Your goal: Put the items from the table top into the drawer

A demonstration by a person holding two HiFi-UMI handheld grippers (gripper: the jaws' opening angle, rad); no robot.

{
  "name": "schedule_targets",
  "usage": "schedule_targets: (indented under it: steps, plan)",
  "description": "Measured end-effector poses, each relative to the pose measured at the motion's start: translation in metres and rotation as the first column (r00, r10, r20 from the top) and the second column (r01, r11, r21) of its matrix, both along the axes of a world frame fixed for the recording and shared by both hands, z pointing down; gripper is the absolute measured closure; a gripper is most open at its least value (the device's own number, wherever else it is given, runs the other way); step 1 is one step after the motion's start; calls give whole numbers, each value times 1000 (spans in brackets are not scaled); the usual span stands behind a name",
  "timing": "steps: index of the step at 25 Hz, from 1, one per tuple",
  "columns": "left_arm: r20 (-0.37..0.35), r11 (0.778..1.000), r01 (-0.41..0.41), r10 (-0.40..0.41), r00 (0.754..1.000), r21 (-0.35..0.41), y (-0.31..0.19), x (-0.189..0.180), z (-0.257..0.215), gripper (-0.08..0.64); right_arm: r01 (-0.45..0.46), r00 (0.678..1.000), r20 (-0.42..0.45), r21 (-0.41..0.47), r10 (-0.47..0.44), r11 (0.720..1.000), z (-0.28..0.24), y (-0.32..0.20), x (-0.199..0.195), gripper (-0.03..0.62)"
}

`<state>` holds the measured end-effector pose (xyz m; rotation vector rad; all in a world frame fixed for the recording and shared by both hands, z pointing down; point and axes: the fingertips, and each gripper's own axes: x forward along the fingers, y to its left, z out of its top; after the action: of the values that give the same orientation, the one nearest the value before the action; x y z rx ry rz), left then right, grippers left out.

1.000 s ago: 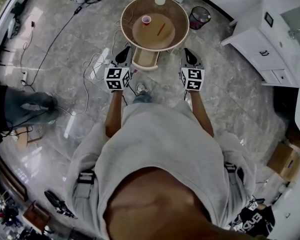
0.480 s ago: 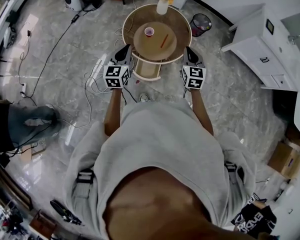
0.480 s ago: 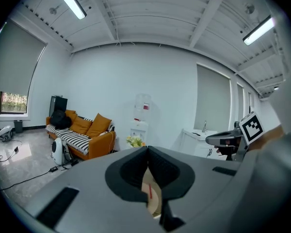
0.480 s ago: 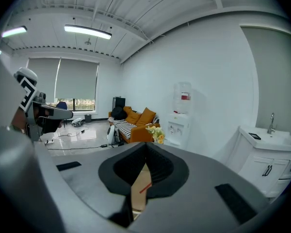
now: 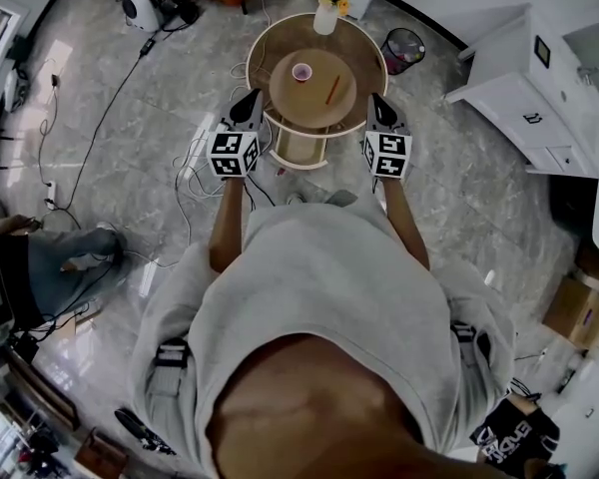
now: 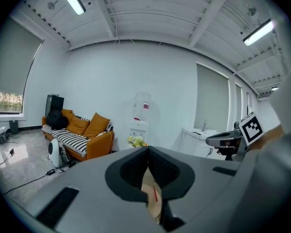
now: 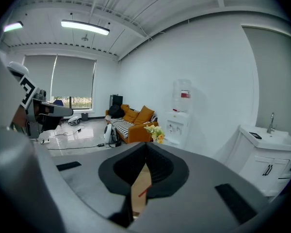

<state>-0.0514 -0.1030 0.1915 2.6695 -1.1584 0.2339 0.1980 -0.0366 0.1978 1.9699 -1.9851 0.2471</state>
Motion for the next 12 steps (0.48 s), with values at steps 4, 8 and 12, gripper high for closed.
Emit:
schedule_targets:
  steps: [4,8,12]
  plan:
    - [1,1000,20,-20,1000,-4,-5,1,3,545,19,1000,7,-33,-19,999,11,-4,1,568]
    - [13,999,36,-36,999,-26,-11,11,9,545,36,999,24,-47,-35,998,16,-18,11,568]
    - [31,996,66,-65,997,-61,-13,19,19,545,72,996,54,-77,-68,994,29,-31,17,568]
